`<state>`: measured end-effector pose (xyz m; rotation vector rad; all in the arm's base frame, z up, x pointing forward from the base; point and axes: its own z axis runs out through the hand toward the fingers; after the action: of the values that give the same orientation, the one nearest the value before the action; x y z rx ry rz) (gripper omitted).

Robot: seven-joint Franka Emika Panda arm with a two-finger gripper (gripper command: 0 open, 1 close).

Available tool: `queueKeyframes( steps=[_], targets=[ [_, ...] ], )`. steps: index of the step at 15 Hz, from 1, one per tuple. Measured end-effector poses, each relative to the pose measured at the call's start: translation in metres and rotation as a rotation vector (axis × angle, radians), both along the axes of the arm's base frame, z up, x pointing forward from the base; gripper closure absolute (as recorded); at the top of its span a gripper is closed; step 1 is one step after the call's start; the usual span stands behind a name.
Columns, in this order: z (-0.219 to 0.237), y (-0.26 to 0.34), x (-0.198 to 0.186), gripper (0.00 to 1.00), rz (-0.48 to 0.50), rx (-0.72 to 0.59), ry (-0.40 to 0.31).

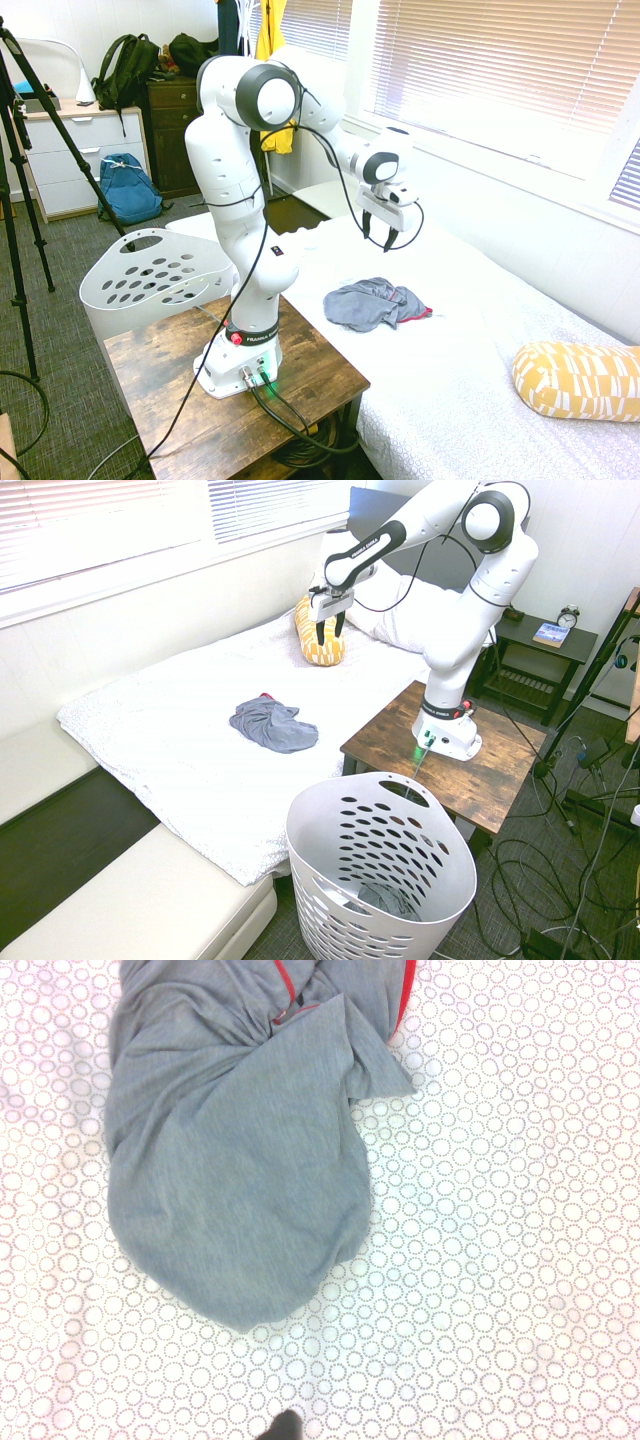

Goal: Put my clothes in the laundry bag

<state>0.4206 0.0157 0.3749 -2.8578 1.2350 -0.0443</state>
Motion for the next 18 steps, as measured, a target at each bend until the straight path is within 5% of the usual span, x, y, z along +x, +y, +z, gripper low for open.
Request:
queueKeyframes(
  steps=[7, 18],
  targets=[
    [-0.009, 0.031, 0.040, 0.00, 0.032, -0.010, -0.048],
    [-0.290, 0.090, 0.101, 0.00, 0.075, 0.010, -0.022]
  ],
)
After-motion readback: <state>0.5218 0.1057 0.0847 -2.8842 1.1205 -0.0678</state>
